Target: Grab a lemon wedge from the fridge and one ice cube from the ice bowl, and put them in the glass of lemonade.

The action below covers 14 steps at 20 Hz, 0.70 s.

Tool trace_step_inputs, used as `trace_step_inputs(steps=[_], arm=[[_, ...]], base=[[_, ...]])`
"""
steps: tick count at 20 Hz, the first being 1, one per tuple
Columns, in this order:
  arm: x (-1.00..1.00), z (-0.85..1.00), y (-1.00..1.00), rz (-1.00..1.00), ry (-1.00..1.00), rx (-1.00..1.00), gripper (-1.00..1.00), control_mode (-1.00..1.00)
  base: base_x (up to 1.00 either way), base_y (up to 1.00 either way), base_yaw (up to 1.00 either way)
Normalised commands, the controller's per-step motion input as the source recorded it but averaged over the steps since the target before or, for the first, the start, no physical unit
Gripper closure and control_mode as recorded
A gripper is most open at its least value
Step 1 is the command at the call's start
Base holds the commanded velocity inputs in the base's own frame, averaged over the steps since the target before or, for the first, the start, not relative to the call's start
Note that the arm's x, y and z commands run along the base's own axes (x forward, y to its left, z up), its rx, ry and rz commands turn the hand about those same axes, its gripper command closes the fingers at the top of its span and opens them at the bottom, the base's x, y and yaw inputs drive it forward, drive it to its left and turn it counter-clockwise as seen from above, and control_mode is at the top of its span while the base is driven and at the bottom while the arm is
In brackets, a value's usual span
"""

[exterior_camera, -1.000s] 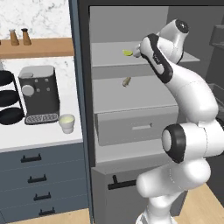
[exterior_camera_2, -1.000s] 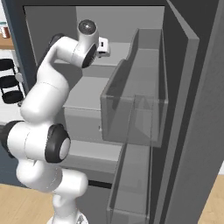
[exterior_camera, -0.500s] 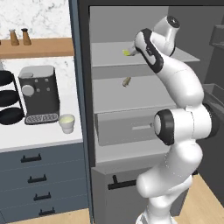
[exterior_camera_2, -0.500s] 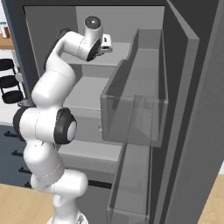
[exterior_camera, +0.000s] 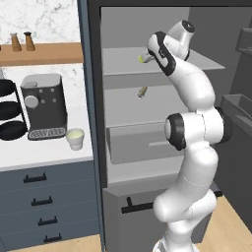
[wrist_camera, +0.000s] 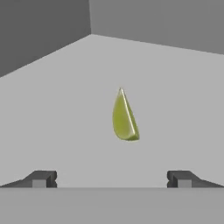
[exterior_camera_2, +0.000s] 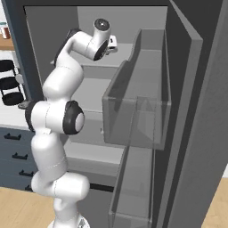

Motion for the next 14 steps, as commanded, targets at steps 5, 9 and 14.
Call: trace_step_inputs(steps=[5,9,14], arm=[[0.51,-0.06,0.00,0.03,0.00,-0.01,-1.00,-1.00],[0.47,-0.03,0.00,0.01,0.00,-0.03,-1.00,-1.00],[0.44,-0.07,0.07,0.00,0.00,-0.06,-1.00,-1.00]], base=[[0.00,0.00,0.00],[0.00,0.00,0.00],[0.00,0.00,0.00]])
